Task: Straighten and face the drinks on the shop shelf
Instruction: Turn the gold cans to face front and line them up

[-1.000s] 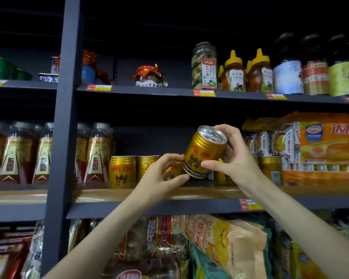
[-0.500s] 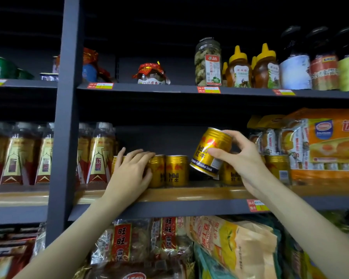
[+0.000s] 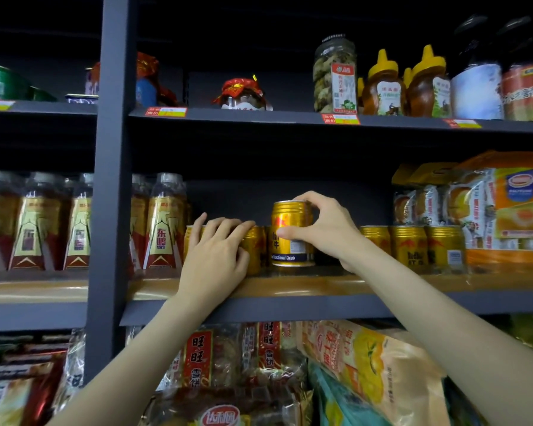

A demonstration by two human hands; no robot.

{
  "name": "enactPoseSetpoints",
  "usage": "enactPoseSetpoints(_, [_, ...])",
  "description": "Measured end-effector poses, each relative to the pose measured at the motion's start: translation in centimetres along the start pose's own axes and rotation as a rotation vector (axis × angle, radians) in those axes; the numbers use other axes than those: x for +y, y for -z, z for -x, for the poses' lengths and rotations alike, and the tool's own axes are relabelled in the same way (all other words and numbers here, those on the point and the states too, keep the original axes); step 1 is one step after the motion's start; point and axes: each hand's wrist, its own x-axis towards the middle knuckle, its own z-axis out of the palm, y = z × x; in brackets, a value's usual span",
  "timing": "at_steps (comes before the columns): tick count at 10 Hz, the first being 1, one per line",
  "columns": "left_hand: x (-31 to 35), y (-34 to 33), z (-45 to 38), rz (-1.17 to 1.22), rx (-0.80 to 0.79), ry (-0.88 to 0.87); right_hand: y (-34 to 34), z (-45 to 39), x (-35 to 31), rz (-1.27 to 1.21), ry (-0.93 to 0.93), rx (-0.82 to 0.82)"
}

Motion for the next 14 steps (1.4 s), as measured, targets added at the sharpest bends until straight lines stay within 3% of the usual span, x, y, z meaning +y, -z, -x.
enactPoseSetpoints(3, [-0.2, -0.2, 0.0, -0.002, 0.022, -0.012, -1.7, -0.2, 0.8, 0.212, -0.010, -0.009])
enactPoseSetpoints(6, [-0.2, -0.4, 0.0, -0.004, 0.037, -0.013, 0.0, -0.5, 1.5, 0.314, -0.010, -0.272])
enactPoseSetpoints(9, [-0.1, -0.1, -0.1, -0.005, 0.022, -0.011, -1.5, -0.3, 1.3, 0.340, 0.017, -0.189])
enactPoseSetpoints(11, [0.6, 0.1, -0.5, 0.029, 0.000, 0.037, 2.9, -0.8, 2.2, 0.386, 0.019, -0.135])
enactPoseSetpoints(12, [2.6, -0.1, -1.4, 0.125, -0.047, 0.024, 6.5, -1.8, 3.6, 0.472, -0.027, -0.107])
enactPoseSetpoints(13, [5.2, -0.9, -2.3, 0.155, -0.084, -0.007, 8.2, -2.7, 5.7, 0.716, -0.174, -0.253])
enactPoseSetpoints(14, [6.0, -1.7, -2.1, 0.092, -0.063, -0.014, 7.8, -2.2, 7.6, 0.819, -0.210, -0.264])
